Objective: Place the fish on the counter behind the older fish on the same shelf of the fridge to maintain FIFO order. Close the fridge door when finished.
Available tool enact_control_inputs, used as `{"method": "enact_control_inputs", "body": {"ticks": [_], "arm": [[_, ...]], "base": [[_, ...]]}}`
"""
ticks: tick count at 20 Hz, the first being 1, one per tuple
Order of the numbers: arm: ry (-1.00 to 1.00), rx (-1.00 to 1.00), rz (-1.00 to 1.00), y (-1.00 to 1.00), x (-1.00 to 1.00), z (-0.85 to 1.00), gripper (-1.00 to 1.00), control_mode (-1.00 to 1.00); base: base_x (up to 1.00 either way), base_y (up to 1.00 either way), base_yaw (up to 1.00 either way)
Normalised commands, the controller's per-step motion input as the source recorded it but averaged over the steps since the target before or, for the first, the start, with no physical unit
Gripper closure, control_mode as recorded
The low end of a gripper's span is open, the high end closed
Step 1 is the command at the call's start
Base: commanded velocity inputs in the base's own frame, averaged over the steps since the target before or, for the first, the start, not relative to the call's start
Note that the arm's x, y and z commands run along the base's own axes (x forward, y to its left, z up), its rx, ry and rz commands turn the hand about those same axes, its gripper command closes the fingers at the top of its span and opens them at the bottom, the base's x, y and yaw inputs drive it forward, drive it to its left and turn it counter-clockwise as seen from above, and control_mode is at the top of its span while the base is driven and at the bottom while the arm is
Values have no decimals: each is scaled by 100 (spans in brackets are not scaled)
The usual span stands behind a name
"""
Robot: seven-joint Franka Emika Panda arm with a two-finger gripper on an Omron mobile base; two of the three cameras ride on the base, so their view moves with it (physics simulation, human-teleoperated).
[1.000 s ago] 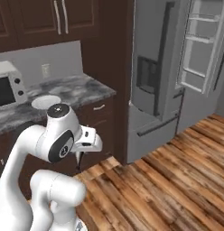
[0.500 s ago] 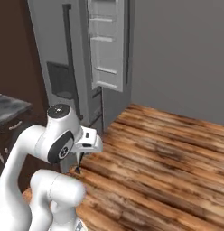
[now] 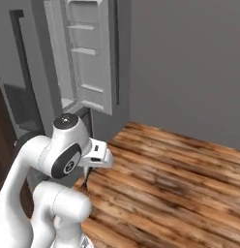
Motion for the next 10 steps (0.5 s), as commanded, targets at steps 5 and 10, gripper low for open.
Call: {"method": "enact_control_inputs", "body": {"ticks": [5, 10], "arm": [[0, 0, 0, 0, 0, 0, 100, 100], [0, 0, 0, 0, 0, 0, 100, 100]], "base": [[100, -66, 53], [100, -80, 48]]}}
